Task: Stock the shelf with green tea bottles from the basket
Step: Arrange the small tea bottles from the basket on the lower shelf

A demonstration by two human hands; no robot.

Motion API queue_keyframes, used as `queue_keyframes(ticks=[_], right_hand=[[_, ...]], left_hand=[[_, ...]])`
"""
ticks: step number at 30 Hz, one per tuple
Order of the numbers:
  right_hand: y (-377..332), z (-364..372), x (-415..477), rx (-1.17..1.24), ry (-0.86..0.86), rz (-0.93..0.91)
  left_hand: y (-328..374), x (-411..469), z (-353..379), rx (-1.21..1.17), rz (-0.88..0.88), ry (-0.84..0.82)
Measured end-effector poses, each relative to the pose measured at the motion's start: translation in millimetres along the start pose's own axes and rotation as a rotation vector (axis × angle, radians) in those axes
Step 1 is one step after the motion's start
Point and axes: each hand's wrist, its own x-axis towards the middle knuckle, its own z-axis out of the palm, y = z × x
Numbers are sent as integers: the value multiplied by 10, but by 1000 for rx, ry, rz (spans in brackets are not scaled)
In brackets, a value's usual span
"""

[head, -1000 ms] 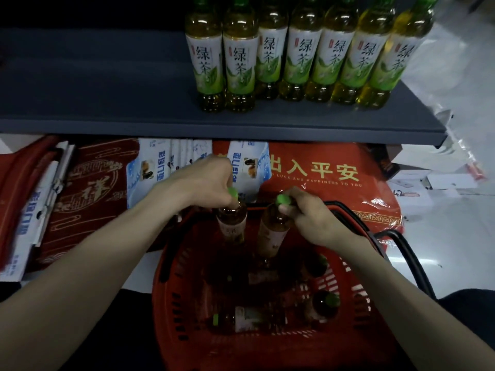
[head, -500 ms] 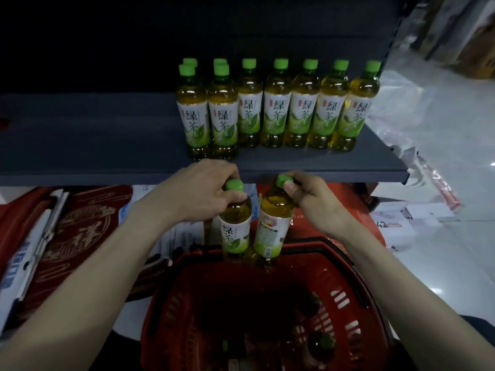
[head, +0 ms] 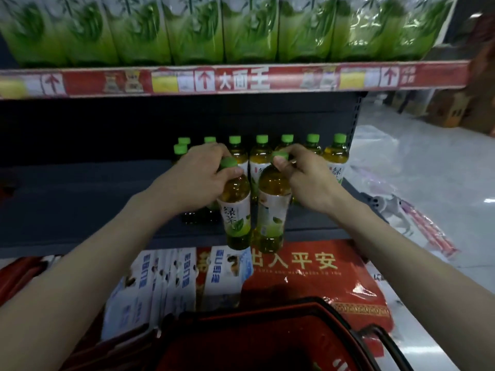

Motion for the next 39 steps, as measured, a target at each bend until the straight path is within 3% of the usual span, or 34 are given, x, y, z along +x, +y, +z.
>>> queue_keyframes(ticks=[4,15,25,29,35,39], right_hand=[[-86,-67,190,-76,41,35],[27,269,589,-218,50,268],[247,370,694,-171,136,238],[410,444,638,-41,129,217],[791,634,200,173,46,243],[1048,869,-128,161,-25,340]], left_hand=[[16,248,-52,31,-36,61],[56,746,242,317,-200,-72],[-195,913,445,212,-192,11],[-200,873,478,162,-233,24],[-167,233,710,-192,-247,344],[-362,-82,1180,-237,-445,190]])
